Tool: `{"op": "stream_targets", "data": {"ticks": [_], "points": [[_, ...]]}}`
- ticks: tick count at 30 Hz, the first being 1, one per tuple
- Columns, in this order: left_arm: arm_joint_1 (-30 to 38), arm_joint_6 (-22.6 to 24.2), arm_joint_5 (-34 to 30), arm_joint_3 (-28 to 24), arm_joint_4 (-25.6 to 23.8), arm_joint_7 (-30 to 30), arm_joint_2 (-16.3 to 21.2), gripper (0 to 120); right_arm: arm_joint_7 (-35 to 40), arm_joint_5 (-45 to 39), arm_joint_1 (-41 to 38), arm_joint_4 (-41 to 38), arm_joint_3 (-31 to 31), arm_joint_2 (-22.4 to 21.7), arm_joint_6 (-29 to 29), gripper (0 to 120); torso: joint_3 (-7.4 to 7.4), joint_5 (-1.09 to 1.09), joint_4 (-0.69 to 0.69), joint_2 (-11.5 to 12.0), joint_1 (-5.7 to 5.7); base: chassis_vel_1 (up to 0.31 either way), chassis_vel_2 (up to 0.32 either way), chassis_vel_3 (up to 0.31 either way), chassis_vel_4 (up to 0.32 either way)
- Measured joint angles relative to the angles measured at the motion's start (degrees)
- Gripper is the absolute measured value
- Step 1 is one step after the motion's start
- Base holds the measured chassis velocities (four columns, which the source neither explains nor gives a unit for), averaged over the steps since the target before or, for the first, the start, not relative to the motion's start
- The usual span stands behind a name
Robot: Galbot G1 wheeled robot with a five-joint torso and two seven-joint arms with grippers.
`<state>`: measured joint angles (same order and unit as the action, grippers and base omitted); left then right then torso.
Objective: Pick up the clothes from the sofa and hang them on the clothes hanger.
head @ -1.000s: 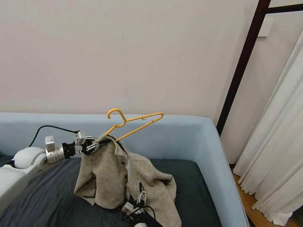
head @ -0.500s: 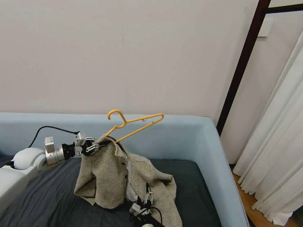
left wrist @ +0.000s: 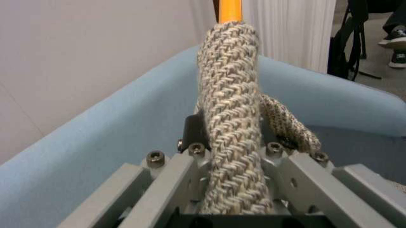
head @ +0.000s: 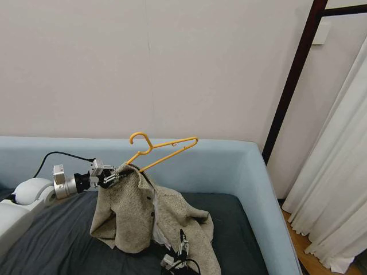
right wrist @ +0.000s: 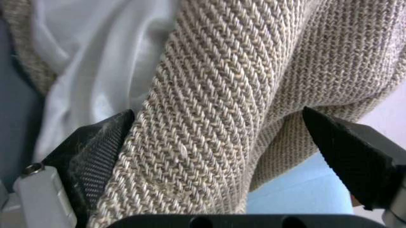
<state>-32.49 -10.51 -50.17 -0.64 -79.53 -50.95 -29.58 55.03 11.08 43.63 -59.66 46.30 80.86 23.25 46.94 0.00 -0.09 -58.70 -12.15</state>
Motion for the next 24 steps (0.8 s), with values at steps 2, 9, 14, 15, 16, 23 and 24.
{"op": "stream_targets", "data": {"ticks": [2, 9, 14, 15, 16, 23, 24], "points": [[-0.19, -0.07, -0.21, 0.18, -0.26, 0.02, 0.33, 7, 0.42, 1.31, -0.05, -0.69, -0.92, -0.74, 0.04, 100, 0.00, 0.00, 0.00, 0.00, 0.00, 0.000, 0.000, 0.000, 0.000], [-0.46, -0.38, -0.56, 0.51, -0.29, 0.04, 0.89, 7, 1.26, 6.23, -0.03, -4.27, -2.33, -4.61, -2.30, 100, 0.00, 0.00, 0.00, 0.00, 0.00, 0.000, 0.000, 0.000, 0.000], [-0.63, -0.47, -0.59, 0.55, -0.26, 0.03, 0.92, 7, 1.21, 10.33, -0.22, -4.98, -3.69, -6.52, -5.62, 100, 0.00, -0.01, -0.01, 0.00, 0.00, 0.000, 0.000, 0.000, 0.000], [-0.64, -0.49, -0.60, 0.55, -0.26, 0.03, 0.91, 7, 1.04, 10.91, -0.29, -4.98, -4.12, -6.77, -7.27, 100, 0.00, 0.00, -0.01, 0.00, 0.00, 0.000, 0.000, 0.000, 0.000], [-0.63, -0.50, -0.62, 0.55, -0.28, 0.02, 0.91, 7, 0.60, 11.35, -0.33, -5.00, -4.62, -7.03, -9.36, 100, 0.00, 0.00, 0.00, 0.00, 0.00, 0.000, 0.000, 0.000, 0.000], [-0.62, -0.51, -0.66, 0.55, -0.39, 0.00, 0.94, 7, -2.36, 10.33, -0.46, -5.38, -6.61, -7.88, -16.59, 94, 0.00, 0.00, 0.00, 0.00, 0.00, 0.000, 0.000, 0.000, 0.000], [-0.63, -0.52, -0.67, 0.55, -0.42, -0.01, 0.96, 7, -3.14, 9.81, -0.48, -5.38, -6.84, -8.07, -18.52, 91, 0.00, 0.00, 0.00, 0.00, 0.00, 0.000, 0.000, 0.000, 0.000]]}}
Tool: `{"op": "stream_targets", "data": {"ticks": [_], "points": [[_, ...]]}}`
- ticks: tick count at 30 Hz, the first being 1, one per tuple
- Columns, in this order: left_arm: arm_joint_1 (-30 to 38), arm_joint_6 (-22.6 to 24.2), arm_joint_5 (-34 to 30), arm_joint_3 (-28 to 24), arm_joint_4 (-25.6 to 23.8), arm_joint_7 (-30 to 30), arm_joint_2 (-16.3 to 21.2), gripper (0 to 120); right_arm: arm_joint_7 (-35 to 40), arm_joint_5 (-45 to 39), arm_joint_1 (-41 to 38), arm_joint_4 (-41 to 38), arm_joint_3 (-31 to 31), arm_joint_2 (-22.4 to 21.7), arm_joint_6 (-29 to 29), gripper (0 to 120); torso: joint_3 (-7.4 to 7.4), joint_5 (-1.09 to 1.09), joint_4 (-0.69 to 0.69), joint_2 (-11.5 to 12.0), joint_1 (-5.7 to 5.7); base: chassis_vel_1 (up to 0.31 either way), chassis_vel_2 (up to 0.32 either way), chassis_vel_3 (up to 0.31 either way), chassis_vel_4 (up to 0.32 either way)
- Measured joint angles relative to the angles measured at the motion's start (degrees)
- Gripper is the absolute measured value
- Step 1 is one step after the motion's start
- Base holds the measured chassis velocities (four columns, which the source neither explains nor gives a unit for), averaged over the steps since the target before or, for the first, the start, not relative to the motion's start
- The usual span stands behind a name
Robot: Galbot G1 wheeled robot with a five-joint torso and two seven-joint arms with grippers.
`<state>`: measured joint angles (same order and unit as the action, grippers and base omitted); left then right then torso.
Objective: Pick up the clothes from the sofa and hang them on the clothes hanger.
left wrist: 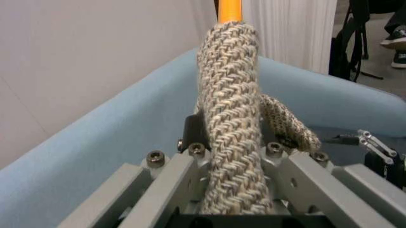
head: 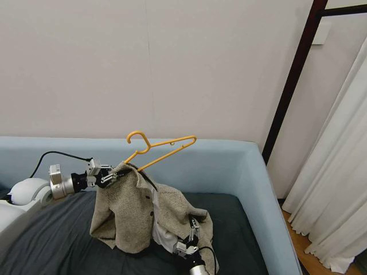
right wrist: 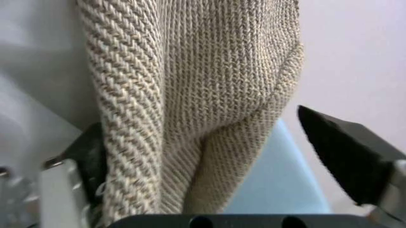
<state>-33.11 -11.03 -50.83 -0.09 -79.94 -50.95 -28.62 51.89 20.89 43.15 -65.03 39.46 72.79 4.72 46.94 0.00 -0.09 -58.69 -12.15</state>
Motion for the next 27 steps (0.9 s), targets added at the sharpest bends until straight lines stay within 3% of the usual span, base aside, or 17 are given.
{"op": "stream_targets", "data": {"ticks": [2, 4, 7, 9, 11, 12, 14, 16, 18, 21, 23, 27], "points": [[0.00, -0.06, 0.00, 0.00, -0.03, -0.01, 0.02, 7, -2.38, -2.03, -0.01, -0.38, -0.23, -0.65, -4.64, 79, 0.00, 0.00, 0.00, 0.00, 0.00, 0.000, 0.000, 0.000, 0.000], [0.00, -0.07, 0.00, 0.00, -0.03, -0.01, 0.03, 7, -2.90, -2.54, -0.01, -0.51, -0.23, -0.76, -5.59, 75, 0.00, 0.00, 0.00, 0.00, 0.00, 0.000, 0.000, 0.000, 0.000], [-0.01, -0.12, 0.00, 0.00, 0.02, -0.02, 0.03, 7, -5.83, -4.93, -0.02, -0.83, -0.38, -1.24, -9.92, 61, 0.00, 0.00, 0.00, 0.00, 0.00, 0.000, 0.000, 0.000, 0.000], [-0.01, -0.12, 0.00, 0.00, 0.03, -0.02, 0.03, 7, -6.38, -5.30, -0.01, -0.84, -0.49, -1.30, -10.58, 59, 0.00, 0.00, 0.00, 0.00, 0.00, 0.000, 0.000, 0.000, 0.000], [-0.01, -0.18, 0.00, 0.00, 0.12, -0.04, 0.02, 7, -11.56, -8.02, -0.01, -0.73, -1.68, -1.79, -16.62, 47, 0.00, 0.00, 0.00, 0.00, 0.00, 0.000, 0.000, 0.000, 0.000], [-0.03, -0.26, 0.11, -0.01, 0.23, -0.05, -0.03, 7, -17.14, -10.31, -0.01, -0.53, -3.12, -2.43, -22.29, 42, 0.00, 0.00, 0.00, 0.00, 0.00, 0.000, 0.000, 0.000, 0.000], [-0.05, -0.27, 0.16, -0.02, 0.26, -0.06, -0.06, 7, -18.99, -11.19, -0.01, -0.51, -3.68, -2.67, -24.23, 40, 0.00, 0.00, 0.00, 0.00, 0.00, 0.000, 0.000, 0.000, 0.000], [-0.09, -0.31, 0.32, -0.05, 0.44, -0.08, -0.23, 7, -25.50, -15.58, -0.05, -1.05, -5.33, -4.16, -30.72, 29, 0.00, 0.00, 0.00, 0.00, 0.00, 0.000, 0.000, 0.000, 0.000], [-0.09, -0.32, 0.35, -0.07, 0.50, -0.08, -0.31, 7, -27.50, -17.89, -0.17, -1.58, -5.62, -4.82, -32.03, 25, 0.00, 0.00, 0.00, 0.00, 0.00, 0.000, 0.000, 0.000, 0.000], [-0.04, -0.33, 0.44, -0.17, 0.70, -0.09, -0.39, 7, -34.40, -26.01, -0.40, -2.31, -6.65, -6.69, -35.18, 9, 0.00, 0.00, 0.00, 0.00, 0.00, 0.000, 0.000, 0.000, 0.000], [-0.02, -0.33, 0.45, -0.18, 0.73, -0.09, -0.39, 7, -35.23, -26.79, -0.41, -2.30, -6.83, -6.81, -35.58, 7, 0.00, 0.00, 0.00, 0.00, 0.00, 0.000, 0.000, 0.000, 0.000], [0.14, -0.49, 0.55, -0.24, 1.14, -0.20, -0.39, 7, -47.14, -37.54, -0.91, -2.45, -7.63, -8.17, -40.57, 1, 0.00, 0.00, 0.00, 0.00, 0.00, 0.000, 0.000, 0.000, 0.000]]}}
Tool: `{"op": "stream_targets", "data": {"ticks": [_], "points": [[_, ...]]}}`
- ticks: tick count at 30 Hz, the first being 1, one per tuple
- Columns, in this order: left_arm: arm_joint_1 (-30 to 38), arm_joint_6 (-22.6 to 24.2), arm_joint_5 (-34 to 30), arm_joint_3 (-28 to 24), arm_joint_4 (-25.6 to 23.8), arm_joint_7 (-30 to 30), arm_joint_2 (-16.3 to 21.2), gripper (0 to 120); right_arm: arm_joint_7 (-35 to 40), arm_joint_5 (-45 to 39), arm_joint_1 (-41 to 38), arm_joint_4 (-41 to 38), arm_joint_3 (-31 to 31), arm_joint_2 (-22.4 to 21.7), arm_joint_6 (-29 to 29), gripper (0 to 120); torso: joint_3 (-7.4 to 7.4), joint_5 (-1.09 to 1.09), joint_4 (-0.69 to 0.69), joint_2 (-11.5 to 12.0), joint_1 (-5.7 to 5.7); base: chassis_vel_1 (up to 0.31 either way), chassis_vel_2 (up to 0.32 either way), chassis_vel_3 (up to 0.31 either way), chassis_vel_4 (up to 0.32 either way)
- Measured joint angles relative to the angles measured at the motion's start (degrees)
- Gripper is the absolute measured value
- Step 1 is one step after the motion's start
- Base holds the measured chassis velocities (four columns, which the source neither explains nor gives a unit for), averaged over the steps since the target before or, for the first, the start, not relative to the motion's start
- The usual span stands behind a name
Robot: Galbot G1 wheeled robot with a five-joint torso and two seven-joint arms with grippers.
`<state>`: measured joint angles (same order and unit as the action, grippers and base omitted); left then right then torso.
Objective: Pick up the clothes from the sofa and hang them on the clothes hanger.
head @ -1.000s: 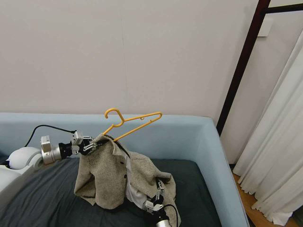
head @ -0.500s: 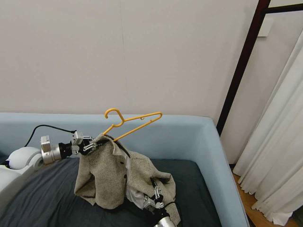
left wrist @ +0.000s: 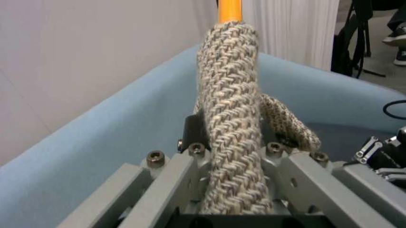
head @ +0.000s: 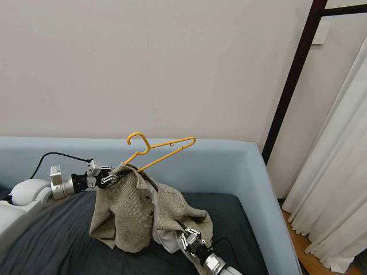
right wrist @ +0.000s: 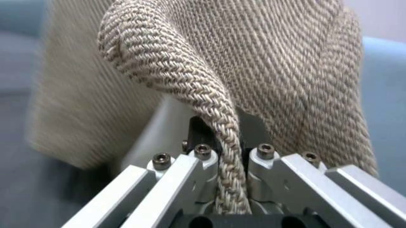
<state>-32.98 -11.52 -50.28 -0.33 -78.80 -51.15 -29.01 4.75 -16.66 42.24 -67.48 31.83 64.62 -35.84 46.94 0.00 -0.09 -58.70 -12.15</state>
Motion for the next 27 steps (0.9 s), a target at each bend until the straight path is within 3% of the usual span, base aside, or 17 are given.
{"op": "stream_targets", "data": {"ticks": [1, 4, 5, 6, 8, 12, 19, 27], "points": [[0.00, -0.04, 0.06, -0.03, 0.07, -0.09, -0.04, 7, -5.64, -4.99, -0.46, -0.27, -0.28, -0.43, -1.63, 1, 0.00, 0.00, 0.00, 0.00, 0.00, 0.000, 0.000, 0.000, 0.000], [-0.04, -0.09, 0.08, -0.03, 0.09, -0.20, -0.09, 7, -10.73, -8.82, -0.95, -0.32, -0.90, -0.60, -2.99, 1, 0.00, 0.00, 0.00, 0.00, 0.00, 0.000, 0.000, 0.000, 0.000], [-0.22, -0.26, 0.09, -0.03, 0.11, -0.30, -0.19, 7, -18.67, -14.91, -1.79, -0.32, -2.70, -0.67, -4.50, 1, 0.00, 0.01, 0.00, 0.00, 0.00, 0.000, 0.000, 0.000, 0.000], [-0.31, -0.43, 0.09, -0.03, 0.13, -0.33, -0.23, 7, -21.44, -17.18, -2.14, -0.35, -3.53, -0.70, -4.79, 1, 0.00, 0.00, 0.01, 0.00, 0.00, 0.000, 0.000, 0.000, 0.000], [-0.42, -0.61, 0.07, -0.01, 0.14, -0.36, -0.25, 7, -24.95, -20.16, -2.62, -0.55, -4.80, -0.82, -4.88, 1, 0.00, 0.00, 0.01, 0.00, 0.00, 0.000, 0.000, 0.000, 0.000], [-1.15, -1.04, -1.21, 0.18, -0.77, -1.40, -0.04, 7, -41.02, -36.84, -5.24, -3.40, -10.94, -2.40, -1.48, 1, 0.00, 0.00, 0.01, 0.00, 0.00, 0.000, 0.000, 0.000, 0.000], [-1.21, -1.69, -3.00, 0.24, -1.42, -2.64, 0.49, 7, -43.55, -46.50, -7.38, -4.88, -15.16, -4.06, 3.27, 1, 0.00, 0.00, 0.00, 0.00, 0.00, 0.000, 0.000, 0.000, 0.000], [-1.05, -2.19, -3.50, 0.26, -2.45, -3.57, 1.36, 7, -36.86, -59.43, -7.34, -12.84, -18.97, -6.75, 12.75, 1, 0.00, 0.00, 0.00, 0.00, 0.00, 0.000, 0.000, 0.000, 0.000]]}}
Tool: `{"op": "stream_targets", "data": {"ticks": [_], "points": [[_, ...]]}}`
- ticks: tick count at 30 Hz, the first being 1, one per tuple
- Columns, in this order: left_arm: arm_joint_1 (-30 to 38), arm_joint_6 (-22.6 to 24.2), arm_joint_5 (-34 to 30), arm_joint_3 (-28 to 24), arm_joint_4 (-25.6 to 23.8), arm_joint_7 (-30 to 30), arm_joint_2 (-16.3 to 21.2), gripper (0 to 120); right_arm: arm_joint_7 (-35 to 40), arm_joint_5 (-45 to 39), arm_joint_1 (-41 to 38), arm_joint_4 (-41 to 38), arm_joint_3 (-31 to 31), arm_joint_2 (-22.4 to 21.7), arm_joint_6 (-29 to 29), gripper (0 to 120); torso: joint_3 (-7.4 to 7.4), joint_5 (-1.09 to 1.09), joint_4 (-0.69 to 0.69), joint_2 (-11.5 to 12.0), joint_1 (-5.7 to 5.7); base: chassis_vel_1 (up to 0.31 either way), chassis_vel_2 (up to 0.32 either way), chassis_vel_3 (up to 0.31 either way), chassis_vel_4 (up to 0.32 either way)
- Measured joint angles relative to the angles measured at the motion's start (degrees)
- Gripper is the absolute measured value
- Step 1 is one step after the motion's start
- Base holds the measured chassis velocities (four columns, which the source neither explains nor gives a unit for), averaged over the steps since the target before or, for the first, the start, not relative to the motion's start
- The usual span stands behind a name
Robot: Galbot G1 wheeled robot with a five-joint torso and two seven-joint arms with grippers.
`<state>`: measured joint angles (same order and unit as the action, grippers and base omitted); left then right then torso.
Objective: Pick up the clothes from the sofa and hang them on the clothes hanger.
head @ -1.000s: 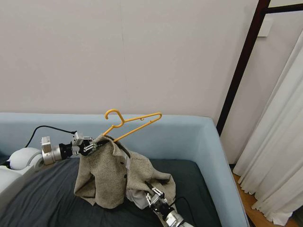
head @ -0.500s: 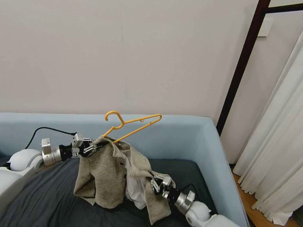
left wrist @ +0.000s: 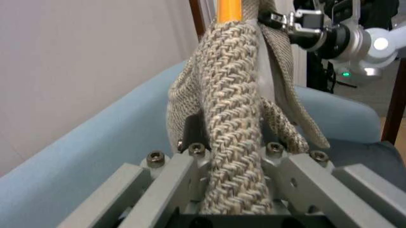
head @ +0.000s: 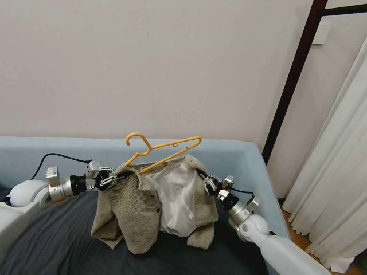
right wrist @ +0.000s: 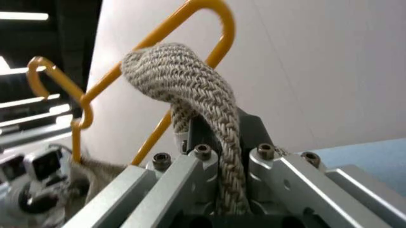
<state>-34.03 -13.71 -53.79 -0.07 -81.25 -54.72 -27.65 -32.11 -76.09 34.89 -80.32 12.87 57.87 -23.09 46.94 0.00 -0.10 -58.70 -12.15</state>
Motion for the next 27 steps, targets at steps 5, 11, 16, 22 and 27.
{"op": "stream_targets", "data": {"ticks": [5, 11, 16, 22, 27], "points": [[0.33, 0.00, 0.25, -0.09, 0.01, -0.21, 0.30, 7, 4.47, -2.67, -0.11, -2.52, -1.66, -0.21, 2.15, 1, 0.00, 0.00, 0.01, 0.00, 0.00, 0.000, 0.000, 0.000, 0.000], [0.86, 0.01, 0.10, -0.19, 0.24, -0.07, 0.54, 7, 9.20, -4.05, -0.22, -4.38, -2.44, -0.73, 4.14, 1, 0.00, 0.00, 0.01, 0.00, 0.00, 0.000, 0.000, 0.000, 0.000], [1.24, 0.01, -0.27, -0.34, 0.07, 0.20, 0.38, 7, 17.24, -5.43, -0.64, -6.00, -2.64, -0.23, 6.14, 1, 0.00, 0.00, 0.01, 0.00, 0.00, 0.000, 0.000, 0.000, 0.000], [1.52, 0.03, -0.28, -0.46, -0.02, 0.49, -0.09, 7, 21.84, -5.30, -1.90, -3.97, -2.58, 1.12, 7.13, 1, 0.00, 0.00, 0.01, 0.00, 0.00, 0.000, 0.000, 0.000, 0.000], [1.71, 0.03, -0.24, -0.68, 0.13, 0.55, -0.50, 7, 23.96, -5.16, -2.64, -2.91, -2.63, 2.20, 7.54, 1, 0.00, 0.00, 0.01, 0.00, 0.00, 0.000, 0.000, 0.000, 0.000]]}}
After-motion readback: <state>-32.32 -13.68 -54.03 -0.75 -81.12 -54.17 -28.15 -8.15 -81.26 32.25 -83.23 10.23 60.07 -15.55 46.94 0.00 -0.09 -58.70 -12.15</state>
